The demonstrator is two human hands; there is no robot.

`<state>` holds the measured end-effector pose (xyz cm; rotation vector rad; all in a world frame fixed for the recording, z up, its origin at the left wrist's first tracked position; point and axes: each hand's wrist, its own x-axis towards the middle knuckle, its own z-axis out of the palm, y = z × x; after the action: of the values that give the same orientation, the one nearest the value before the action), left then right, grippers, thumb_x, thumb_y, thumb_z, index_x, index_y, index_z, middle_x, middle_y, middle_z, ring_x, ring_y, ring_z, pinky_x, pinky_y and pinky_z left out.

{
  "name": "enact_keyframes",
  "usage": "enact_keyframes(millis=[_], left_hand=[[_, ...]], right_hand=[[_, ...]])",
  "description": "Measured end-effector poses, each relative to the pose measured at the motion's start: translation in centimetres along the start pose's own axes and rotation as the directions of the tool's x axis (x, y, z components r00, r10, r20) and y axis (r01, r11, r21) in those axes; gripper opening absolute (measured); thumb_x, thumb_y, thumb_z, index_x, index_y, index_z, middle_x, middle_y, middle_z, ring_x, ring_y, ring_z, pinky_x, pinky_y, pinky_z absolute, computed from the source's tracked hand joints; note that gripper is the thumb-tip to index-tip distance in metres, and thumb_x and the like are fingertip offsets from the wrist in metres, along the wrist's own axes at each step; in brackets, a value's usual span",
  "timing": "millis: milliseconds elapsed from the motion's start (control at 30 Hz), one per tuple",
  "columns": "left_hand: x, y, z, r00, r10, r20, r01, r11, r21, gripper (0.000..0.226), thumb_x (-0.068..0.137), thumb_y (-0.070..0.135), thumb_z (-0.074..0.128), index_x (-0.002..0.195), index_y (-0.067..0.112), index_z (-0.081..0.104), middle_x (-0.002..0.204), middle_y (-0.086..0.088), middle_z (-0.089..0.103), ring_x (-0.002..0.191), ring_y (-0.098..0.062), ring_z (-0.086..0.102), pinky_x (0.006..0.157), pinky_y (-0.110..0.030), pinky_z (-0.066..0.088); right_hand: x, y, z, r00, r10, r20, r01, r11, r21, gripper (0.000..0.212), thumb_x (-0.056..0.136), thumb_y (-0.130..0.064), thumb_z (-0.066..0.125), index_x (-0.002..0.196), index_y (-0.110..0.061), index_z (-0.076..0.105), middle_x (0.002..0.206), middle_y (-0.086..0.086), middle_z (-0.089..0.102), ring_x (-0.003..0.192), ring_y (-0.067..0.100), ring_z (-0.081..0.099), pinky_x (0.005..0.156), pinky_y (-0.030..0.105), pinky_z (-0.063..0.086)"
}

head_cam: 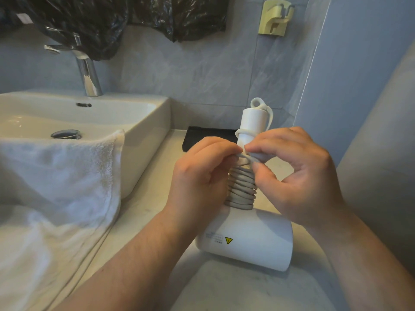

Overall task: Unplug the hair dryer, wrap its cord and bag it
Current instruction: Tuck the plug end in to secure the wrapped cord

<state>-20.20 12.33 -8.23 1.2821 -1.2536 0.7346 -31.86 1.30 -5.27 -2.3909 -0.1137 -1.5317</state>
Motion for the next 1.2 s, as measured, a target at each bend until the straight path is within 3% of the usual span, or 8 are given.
enact_keyframes(millis=[133,200,433,667,900,1067,1200], left_hand=[[-0.2,0.3,0.0,0.983,-0.179,0.029,0.181,0.957,-0.227,0.013,0.088,0.003,0.061,0.096,0.011,0.066,0.095,-0.007,0.068,0.093,-0.024,0.066,0.077,-0.041,0.057],[-0.3,0.5,0.0,0.971,-0.235,0.048,0.239,0.933,-0.269,0.008,0.087,0.007,0.061,0.094,0.01,0.063,0.093,-0.008,0.064,0.097,-0.027,0.066,0.08,-0.04,0.059],[-0.3,0.9,0.0,0.979,-0.205,0.014,0.205,0.97,-0.128,0.005,0.083,0.001,0.064,0.079,0.002,0.067,0.079,0.001,0.06,0.077,-0.016,0.061,0.069,-0.02,0.054],[-0.5,0.8,0.0,0.973,-0.224,0.048,0.229,0.954,-0.192,0.013,0.077,0.009,0.069,0.087,0.001,0.068,0.088,-0.001,0.062,0.086,-0.022,0.064,0.072,-0.036,0.061],[-0.2,0.8,-0.1,0.98,-0.165,0.11,0.178,0.977,-0.119,0.029,0.072,0.018,0.071,0.099,0.005,0.071,0.098,0.0,0.059,0.093,-0.015,0.063,0.079,-0.025,0.058],[-0.2,0.8,-0.2,0.983,-0.147,0.108,0.16,0.979,-0.123,0.026,0.076,0.021,0.076,0.094,0.004,0.068,0.095,0.0,0.058,0.091,-0.019,0.062,0.075,-0.029,0.058],[-0.1,1.1,-0.3,0.98,-0.156,0.12,0.169,0.98,-0.105,0.037,0.076,0.036,0.075,0.098,0.007,0.066,0.095,0.005,0.058,0.093,-0.014,0.06,0.075,-0.027,0.057]], right_hand=[[0.0,0.1,0.2,0.998,-0.053,-0.044,0.053,0.998,-0.018,0.016,0.076,-0.003,0.066,0.087,-0.009,0.076,0.092,-0.008,0.066,0.084,0.023,0.061,0.081,0.027,0.047],[-0.1,0.1,0.3,0.996,-0.059,-0.071,0.057,0.998,-0.03,0.014,0.077,-0.002,0.067,0.085,-0.008,0.077,0.091,-0.008,0.066,0.082,0.023,0.062,0.08,0.027,0.047],[-0.2,0.0,0.4,0.999,-0.024,-0.033,0.023,0.999,-0.048,0.012,0.078,-0.008,0.064,0.087,-0.009,0.072,0.091,-0.013,0.063,0.084,0.021,0.058,0.08,0.032,0.047],[-0.6,0.4,0.7,1.0,0.002,0.0,-0.002,1.0,-0.025,0.014,0.089,-0.011,0.058,0.095,-0.008,0.07,0.096,-0.006,0.06,0.09,0.02,0.055,0.083,0.028,0.044],[-0.7,0.1,1.1,0.991,0.072,-0.116,-0.069,0.997,0.032,0.02,0.091,-0.013,0.053,0.097,-0.008,0.071,0.095,-0.014,0.062,0.088,0.012,0.058,0.081,0.025,0.047],[-0.6,-0.2,0.9,0.98,0.159,-0.119,-0.137,0.975,0.176,0.018,0.087,-0.007,0.059,0.097,-0.022,0.062,0.091,-0.013,0.059,0.083,0.003,0.057,0.079,0.015,0.043],[-0.6,-0.3,0.6,0.986,0.153,-0.06,-0.139,0.972,0.192,0.013,0.087,-0.004,0.058,0.089,-0.016,0.064,0.084,-0.009,0.061,0.081,0.008,0.058,0.075,0.017,0.042]])
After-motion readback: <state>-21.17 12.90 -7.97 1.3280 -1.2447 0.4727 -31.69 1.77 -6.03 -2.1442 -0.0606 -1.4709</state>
